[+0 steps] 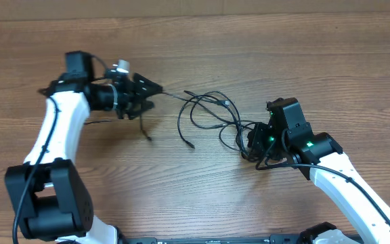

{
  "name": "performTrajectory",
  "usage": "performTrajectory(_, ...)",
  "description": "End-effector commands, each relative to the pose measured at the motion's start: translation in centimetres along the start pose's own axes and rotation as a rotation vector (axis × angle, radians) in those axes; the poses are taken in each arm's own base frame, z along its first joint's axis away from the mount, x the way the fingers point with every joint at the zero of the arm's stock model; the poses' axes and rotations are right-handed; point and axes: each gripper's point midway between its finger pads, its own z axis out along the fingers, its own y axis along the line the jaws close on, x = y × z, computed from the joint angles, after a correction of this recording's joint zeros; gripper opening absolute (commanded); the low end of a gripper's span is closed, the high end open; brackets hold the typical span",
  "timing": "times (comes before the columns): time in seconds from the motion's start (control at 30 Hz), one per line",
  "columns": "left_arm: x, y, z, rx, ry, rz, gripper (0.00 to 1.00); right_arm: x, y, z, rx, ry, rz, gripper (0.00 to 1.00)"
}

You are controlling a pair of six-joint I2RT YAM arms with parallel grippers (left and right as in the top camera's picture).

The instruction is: Untangle cables

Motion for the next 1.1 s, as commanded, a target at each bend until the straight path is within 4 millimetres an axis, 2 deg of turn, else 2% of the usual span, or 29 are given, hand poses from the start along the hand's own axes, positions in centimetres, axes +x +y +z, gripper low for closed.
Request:
performTrajectory(0.0, 1.7, -0.6, 2.6, -0.058, 0.058, 0.105, 0.69, -0.2, 0.9, 0.0, -0.051, 0.001, 0.011, 0.04)
performTrajectory(0.1, 3.1, -0.4, 4.7, -0.140, 0.090, 0.081, 0.62, -0.4, 2.0, -0.1, -0.106, 0.003, 0.003, 0.04)
performTrajectory(0.17, 3.9, -0.1, 5.8, -0.193, 0.095, 0.040, 0.62, -0.5, 2.2, -0.1, -0.113, -0.001, 0.001, 0.04)
performTrajectory(0.27, 4.7, 0.2, 7.0, -0.262, 0.091, -0.004, 0.70, -0.4, 2.2, -0.1, -0.117, 0.002, 0.000, 0.04)
performTrajectory(0.33, 5.5, 0.3, 7.9, -0.305, 0.094, -0.001, 0.71, -0.3, 3.1, -0.2, -0.162, 0.013, -0.021, 0.04)
performTrajectory(0.47, 6.4, 0.3, 8.8, -0.339, 0.107, 0.032, 0.70, -0.7, 5.0, -0.6, -0.259, 0.007, -0.069, 0.04)
performTrajectory(0.6, 6.7, 1.1, 9.3, -0.407, 0.080, 0.007, 0.70, -0.9, 5.1, -0.7, -0.259, -0.001, -0.064, 0.06)
performTrajectory(0.63, 6.7, 1.4, 9.4, -0.425, 0.071, 0.005, 0.71, -0.8, 4.8, -0.6, -0.244, 0.000, -0.060, 0.14)
performTrajectory(0.67, 6.7, 1.6, 9.4, -0.437, 0.065, 0.004, 0.72, -0.7, 4.2, -0.4, -0.216, -0.002, -0.054, 0.27)
performTrajectory(0.7, 6.7, 1.7, 9.5, -0.447, 0.061, 0.006, 0.73, -0.7, 3.5, -0.3, -0.181, -0.005, -0.047, 0.36)
performTrajectory(0.8, 6.5, 2.0, 9.5, -0.466, 0.048, 0.013, 0.74, -0.6, 0.4, 0.0, -0.019, -0.023, -0.022, 0.51)
performTrajectory(0.9, 6.3, 2.2, 9.4, -0.480, 0.036, 0.016, 0.75, -0.7, -2.4, -0.1, 0.127, -0.050, -0.014, 0.79)
performTrajectory(1.03, 5.9, 2.6, 9.2, -0.505, 0.014, 0.023, 0.79, -1.5, -5.1, -0.4, 0.275, -0.106, -0.015, 1.00)
performTrajectory(1.07, 5.9, 2.6, 9.1, -0.508, 0.012, 0.024, 0.80, -1.4, -5.6, -0.2, 0.296, -0.102, -0.015, 1.00)
